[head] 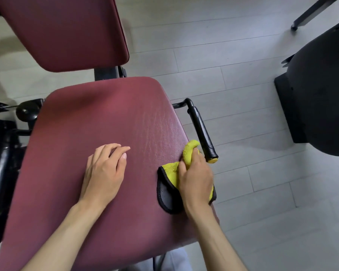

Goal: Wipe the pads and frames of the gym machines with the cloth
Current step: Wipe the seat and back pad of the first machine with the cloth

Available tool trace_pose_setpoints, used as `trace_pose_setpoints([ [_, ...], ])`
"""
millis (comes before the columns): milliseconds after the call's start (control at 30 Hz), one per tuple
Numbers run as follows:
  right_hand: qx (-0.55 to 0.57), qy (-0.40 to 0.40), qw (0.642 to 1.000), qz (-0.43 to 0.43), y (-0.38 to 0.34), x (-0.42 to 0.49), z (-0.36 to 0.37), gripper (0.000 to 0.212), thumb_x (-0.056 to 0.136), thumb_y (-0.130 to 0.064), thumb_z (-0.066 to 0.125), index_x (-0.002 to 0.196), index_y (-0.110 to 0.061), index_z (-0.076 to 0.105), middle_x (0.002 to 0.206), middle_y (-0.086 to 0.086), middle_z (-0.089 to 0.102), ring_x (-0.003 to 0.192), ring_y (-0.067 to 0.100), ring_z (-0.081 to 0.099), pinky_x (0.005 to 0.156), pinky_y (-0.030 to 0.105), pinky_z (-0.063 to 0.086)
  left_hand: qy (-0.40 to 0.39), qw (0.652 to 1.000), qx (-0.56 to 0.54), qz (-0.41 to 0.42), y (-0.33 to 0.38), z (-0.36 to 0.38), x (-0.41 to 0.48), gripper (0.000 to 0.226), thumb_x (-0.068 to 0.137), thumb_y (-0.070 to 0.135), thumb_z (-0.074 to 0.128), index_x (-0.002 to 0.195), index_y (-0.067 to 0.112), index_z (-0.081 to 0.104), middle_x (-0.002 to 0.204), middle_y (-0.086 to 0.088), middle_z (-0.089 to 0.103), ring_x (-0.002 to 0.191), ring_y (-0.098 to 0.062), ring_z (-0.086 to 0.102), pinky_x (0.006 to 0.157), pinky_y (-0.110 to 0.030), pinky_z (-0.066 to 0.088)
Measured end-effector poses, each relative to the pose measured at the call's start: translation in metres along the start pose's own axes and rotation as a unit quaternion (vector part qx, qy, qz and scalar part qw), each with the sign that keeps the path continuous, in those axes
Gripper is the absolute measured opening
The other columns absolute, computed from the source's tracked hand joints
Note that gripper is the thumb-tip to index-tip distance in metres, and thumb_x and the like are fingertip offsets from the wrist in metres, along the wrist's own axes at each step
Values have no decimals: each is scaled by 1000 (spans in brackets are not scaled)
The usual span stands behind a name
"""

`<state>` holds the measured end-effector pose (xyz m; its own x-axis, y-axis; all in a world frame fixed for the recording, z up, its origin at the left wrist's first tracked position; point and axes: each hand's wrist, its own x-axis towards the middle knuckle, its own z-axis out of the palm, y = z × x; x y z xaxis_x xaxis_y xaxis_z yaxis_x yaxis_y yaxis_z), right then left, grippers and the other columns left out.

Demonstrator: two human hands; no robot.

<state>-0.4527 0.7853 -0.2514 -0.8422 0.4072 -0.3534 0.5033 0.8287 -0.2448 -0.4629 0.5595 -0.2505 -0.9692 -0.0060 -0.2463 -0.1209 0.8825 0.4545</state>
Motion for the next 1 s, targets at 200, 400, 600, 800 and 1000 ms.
trace_pose_setpoints([
  [200,-160,-93,983,-8,-24,23,2,64,101,-32,49,155,-5,29,138,19,54,121,35,56,89,45,49,1,1000,6,-6,10,-8,14,26,106,25,48,125,28,66,127,7,59,125,-18,47,101,-40,37],
  [400,-86,-141,986,2,-22,54,-20,35,109,-33,41,121,-4,55,116,15,68,110,39,64,78,40,45,9,1000,3,-15,17,-13,19,29,106,27,45,126,28,66,128,7,59,125,-18,47,101,-40,37],
  [600,-8,-87,996,18,-41,91,8,33,107,-33,41,113,-5,55,110,19,68,102,43,64,71,39,34,9,1000,11,-20,15,-6,25,39,102,37,36,126,29,65,127,8,59,124,-17,48,100,-41,39],
  [800,14,-51,997,-50,-75,156,31,42,107,-42,41,112,-3,57,107,21,69,101,44,63,72,40,32,6,998,46,-35,1,2,51,42,101,39,35,127,27,65,127,6,59,124,-20,49,98,-44,43],
  [1000,-9,-57,996,-75,-59,147,23,47,104,-51,43,118,-9,58,106,22,68,98,45,63,76,44,43,-11,995,83,-45,-12,-9,81,40,101,38,39,131,26,63,132,3,56,125,-23,48,100,-46,43],
])
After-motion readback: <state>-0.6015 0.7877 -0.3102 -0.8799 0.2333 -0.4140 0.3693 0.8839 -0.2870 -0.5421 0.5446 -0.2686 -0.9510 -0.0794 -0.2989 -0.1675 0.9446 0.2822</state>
